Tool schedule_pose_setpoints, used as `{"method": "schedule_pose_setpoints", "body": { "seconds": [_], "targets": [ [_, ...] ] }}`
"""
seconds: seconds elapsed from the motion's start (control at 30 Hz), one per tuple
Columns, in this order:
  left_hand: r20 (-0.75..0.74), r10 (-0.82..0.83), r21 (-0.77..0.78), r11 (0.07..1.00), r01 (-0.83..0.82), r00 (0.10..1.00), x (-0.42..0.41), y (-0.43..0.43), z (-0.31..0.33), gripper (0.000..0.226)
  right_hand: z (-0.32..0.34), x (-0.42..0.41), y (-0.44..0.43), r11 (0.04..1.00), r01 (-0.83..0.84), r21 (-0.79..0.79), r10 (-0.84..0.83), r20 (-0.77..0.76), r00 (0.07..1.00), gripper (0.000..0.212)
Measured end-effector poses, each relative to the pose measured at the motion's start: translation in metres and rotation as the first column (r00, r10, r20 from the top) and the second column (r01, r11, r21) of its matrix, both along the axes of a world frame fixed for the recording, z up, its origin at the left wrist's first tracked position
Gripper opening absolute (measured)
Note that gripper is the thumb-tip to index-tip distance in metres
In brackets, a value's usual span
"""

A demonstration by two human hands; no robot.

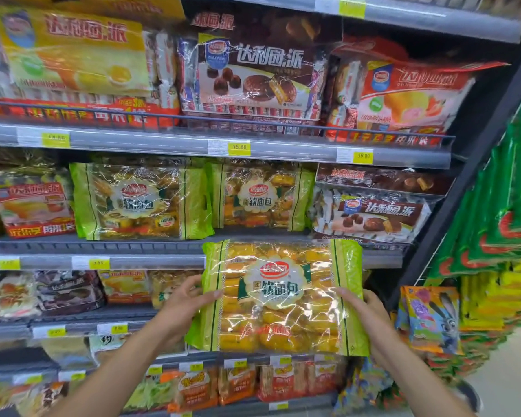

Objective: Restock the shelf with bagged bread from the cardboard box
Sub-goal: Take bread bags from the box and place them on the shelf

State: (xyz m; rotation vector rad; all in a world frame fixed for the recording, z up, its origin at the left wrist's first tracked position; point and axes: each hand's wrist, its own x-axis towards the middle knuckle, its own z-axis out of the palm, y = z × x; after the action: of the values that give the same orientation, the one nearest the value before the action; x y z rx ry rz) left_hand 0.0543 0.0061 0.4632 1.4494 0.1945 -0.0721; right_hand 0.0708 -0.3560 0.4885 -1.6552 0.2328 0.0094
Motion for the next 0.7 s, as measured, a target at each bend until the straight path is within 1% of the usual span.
{"method": "schedule_pose_setpoints", "body": {
  "seconds": [0.07, 0.1, 0.13, 0.2, 0.23, 0.27, 0.33, 0.4, 0.47, 0.53, 0.57, 0.63, 0.7],
  "targets": [
    [0.004, 0.061, -0.064, 0.996, -0.060, 0.998, -0.001, -0.003, -0.002, 0.055, -0.003, 0.008, -0.004, 1.000, 0.026, 0.002, -0.026, 0.048, 0.999, 0.125],
    [0.020, 0.077, -0.075, 0.994, -0.075, 0.997, -0.005, -0.006, 0.002, 0.050, 0.002, 0.007, -0.003, 1.000, 0.006, -0.002, -0.006, 0.071, 0.997, 0.118],
    [0.040, 0.071, -0.068, 0.995, -0.069, 0.997, -0.007, -0.006, 0.004, 0.046, 0.005, 0.009, 0.000, 1.000, -0.025, 0.014, 0.024, 0.076, 0.997, 0.102],
    [0.050, 0.078, -0.020, 0.997, -0.077, 0.996, -0.005, -0.004, 0.008, 0.045, 0.005, 0.016, 0.002, 0.995, -0.072, 0.061, 0.068, 0.068, 0.995, 0.057],
    [0.050, 0.082, 0.013, 0.996, -0.083, 0.995, -0.003, -0.002, 0.009, 0.048, 0.004, 0.021, 0.004, 0.995, -0.085, 0.050, 0.081, 0.073, 0.994, 0.042],
    [0.057, 0.083, 0.045, 0.995, -0.086, 0.995, 0.001, 0.002, 0.010, 0.052, 0.002, 0.026, 0.005, 0.996, -0.088, 0.018, 0.087, 0.071, 0.994, 0.036],
    [0.097, 0.077, 0.064, 0.994, -0.083, 0.992, 0.008, 0.008, 0.016, 0.069, 0.000, 0.037, 0.011, 0.996, -0.066, -0.053, 0.070, 0.081, 0.994, 0.042],
    [0.135, 0.073, 0.058, 0.995, -0.082, 0.988, 0.019, 0.013, 0.021, 0.077, -0.001, 0.049, 0.017, 0.992, -0.065, -0.112, 0.075, 0.088, 0.993, 0.052],
    [0.162, 0.097, 0.067, 0.992, -0.109, 0.982, 0.032, 0.018, 0.026, 0.074, 0.004, 0.061, 0.027, 0.992, -0.064, -0.112, 0.074, 0.087, 0.993, 0.051],
    [0.186, 0.119, 0.072, 0.988, -0.135, 0.975, 0.046, 0.024, 0.029, 0.072, 0.010, 0.072, 0.037, 0.988, -0.038, -0.152, 0.055, 0.107, 0.993, 0.052],
    [0.192, 0.133, 0.077, 0.986, -0.150, 0.972, 0.053, 0.028, 0.032, 0.073, 0.014, 0.078, 0.042, 0.982, -0.016, -0.187, 0.036, 0.106, 0.994, 0.058],
    [0.204, 0.145, 0.078, 0.983, -0.164, 0.968, 0.068, 0.035, 0.038, 0.074, 0.021, 0.094, 0.052, 0.964, 0.031, -0.265, -0.004, 0.104, 0.995, 0.077],
    [0.208, 0.162, 0.068, 0.981, -0.179, 0.965, 0.085, 0.042, 0.044, 0.076, 0.033, 0.109, 0.062, 0.922, 0.072, -0.380, -0.015, 0.151, 0.988, 0.083]
  ]
}}
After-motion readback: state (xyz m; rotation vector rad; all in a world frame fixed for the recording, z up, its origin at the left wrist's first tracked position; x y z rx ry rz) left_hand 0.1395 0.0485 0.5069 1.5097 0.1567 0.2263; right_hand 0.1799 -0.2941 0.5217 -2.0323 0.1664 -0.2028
